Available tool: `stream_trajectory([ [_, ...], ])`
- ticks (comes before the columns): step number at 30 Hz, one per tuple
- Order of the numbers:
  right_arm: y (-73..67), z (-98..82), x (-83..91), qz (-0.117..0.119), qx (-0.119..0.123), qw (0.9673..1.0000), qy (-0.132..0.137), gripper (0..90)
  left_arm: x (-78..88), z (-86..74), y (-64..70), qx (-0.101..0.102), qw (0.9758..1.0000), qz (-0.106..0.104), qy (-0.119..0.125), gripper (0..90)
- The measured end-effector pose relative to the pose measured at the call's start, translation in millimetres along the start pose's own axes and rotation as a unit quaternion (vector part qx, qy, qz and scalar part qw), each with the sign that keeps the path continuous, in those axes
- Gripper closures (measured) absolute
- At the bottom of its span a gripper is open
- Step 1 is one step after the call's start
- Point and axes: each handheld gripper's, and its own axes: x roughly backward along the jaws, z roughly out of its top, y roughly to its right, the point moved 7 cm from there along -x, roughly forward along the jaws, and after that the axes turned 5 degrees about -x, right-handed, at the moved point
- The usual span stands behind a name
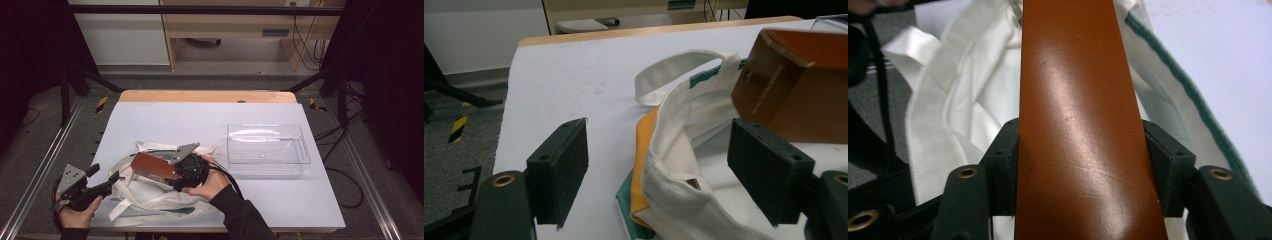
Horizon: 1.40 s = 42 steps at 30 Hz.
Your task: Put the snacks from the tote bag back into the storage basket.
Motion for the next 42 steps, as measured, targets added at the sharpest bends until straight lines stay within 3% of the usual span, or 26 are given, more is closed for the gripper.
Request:
stream_trajectory([
  [10,-9.2,10.4,31.4,0.015,0.001,0.9995,0.027,43.0,-0.8,-1.5,-0.8,0.0,1.0,0.003,-0.004,24.1],
  [17,-6.1,19.0,56.4,0.001,-0.003,0.9988,0.049,43.0,-0.8,-1.7,-0.6,-0.002,1.0,0.003,-0.004,24.1],
  [24,15.9,20.3,82.8,-0.03,-0.019,0.9972,0.066,43.1,-1.3,-1.7,-0.3,-0.002,1.0,0.002,-0.005,24.1],
  [36,54.9,3.6,109.4,-0.04,-0.024,0.9962,0.074,43.1,-1.8,-1.8,-0.1,-0.002,1.0,0.001,-0.005,24.2],
  [42,72.8,-8.8,120.8,-0.057,-0.028,0.9955,0.071,43.1,-2.5,-1.9,0.3,-0.002,1.0,0.002,-0.006,24.1],
])
